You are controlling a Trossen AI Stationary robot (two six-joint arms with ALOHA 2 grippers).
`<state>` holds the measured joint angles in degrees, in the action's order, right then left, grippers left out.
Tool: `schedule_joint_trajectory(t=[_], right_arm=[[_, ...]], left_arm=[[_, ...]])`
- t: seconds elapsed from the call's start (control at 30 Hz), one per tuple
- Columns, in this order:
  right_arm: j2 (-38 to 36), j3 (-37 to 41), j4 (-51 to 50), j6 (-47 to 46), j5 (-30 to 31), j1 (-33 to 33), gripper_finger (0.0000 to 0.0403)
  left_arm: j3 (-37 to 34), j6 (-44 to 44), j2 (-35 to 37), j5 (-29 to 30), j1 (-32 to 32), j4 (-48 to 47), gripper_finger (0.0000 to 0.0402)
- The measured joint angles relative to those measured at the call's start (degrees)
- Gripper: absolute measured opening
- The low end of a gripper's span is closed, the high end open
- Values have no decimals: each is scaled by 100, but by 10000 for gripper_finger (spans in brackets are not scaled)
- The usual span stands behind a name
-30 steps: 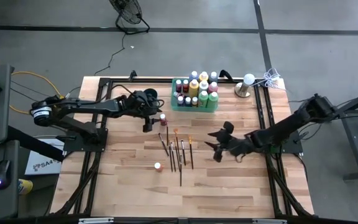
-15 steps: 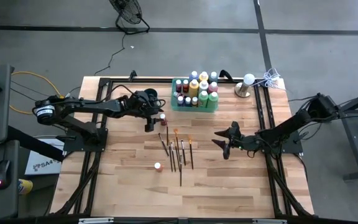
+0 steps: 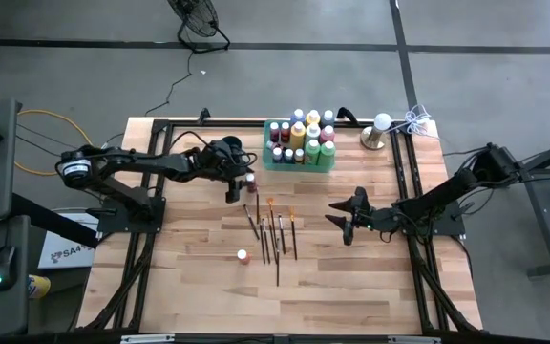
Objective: Pick & Place Paint Supplies
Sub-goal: Put the small red paint bottle into the green bin
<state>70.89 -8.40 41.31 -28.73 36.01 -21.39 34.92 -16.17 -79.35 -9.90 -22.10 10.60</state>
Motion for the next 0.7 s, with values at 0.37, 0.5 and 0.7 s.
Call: schedule_joint_trajectory(t=[0.37,0.5,0.7], right_arm=[[0,0,-93,2,2,0,189],[0,0,-98,2,2,0,189],[0,0,-98,2,2,0,189]], left_arm=[[22,142,37,-122,1,65,115],[353,75,39,-99,1,-62,115],[1025,-325,40,570,1,-545,117]])
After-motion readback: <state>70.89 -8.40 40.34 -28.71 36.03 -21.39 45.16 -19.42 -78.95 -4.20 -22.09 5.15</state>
